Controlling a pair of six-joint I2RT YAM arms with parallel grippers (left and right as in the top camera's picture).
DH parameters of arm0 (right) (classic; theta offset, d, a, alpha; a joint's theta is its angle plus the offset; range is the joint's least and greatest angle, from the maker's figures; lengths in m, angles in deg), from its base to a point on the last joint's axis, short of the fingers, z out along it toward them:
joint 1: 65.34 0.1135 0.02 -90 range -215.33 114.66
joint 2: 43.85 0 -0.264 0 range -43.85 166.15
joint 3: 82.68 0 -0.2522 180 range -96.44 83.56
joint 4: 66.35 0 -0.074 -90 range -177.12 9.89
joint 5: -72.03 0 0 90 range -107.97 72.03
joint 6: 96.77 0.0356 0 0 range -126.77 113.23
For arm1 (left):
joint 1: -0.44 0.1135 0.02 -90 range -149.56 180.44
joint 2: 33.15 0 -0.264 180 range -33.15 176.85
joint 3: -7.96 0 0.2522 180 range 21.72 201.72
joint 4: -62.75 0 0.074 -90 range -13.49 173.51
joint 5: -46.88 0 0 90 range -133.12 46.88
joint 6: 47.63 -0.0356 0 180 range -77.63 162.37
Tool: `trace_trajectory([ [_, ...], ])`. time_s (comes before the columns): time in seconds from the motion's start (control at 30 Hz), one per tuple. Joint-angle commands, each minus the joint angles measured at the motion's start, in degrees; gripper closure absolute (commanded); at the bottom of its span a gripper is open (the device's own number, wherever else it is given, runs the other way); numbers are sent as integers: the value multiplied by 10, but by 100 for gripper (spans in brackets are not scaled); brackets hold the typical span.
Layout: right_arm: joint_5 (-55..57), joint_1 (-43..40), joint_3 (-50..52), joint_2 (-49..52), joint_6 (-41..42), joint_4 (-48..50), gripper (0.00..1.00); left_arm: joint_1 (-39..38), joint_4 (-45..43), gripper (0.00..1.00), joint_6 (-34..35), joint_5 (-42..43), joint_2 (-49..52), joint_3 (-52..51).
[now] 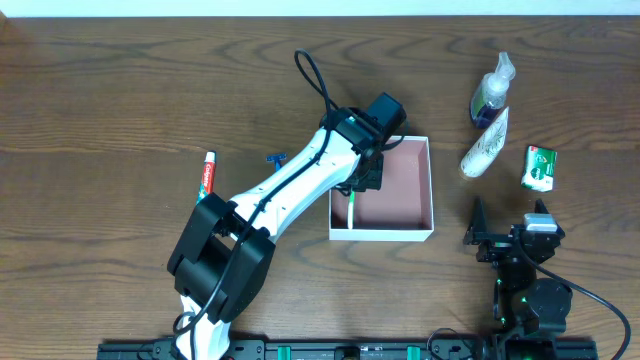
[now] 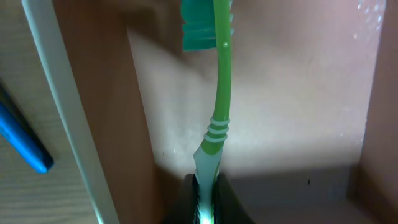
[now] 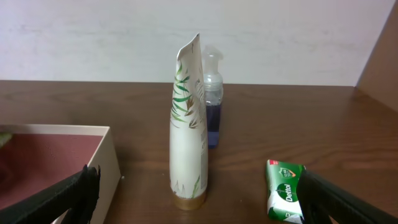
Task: Pack container
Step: 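Lift the toothbrush and carry it right into the box, then lower the toothbrush along the box's left wall and release it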
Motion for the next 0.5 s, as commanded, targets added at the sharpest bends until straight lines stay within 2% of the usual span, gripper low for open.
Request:
trace_trajectory([
  [0.0,-2,6,2,-4,-9,-2,1,13,-4,94,5,-21,9,3],
  [0.47,-2,6,2,-4,-9,-2,1,37,0,94,3,-30,9,1],
])
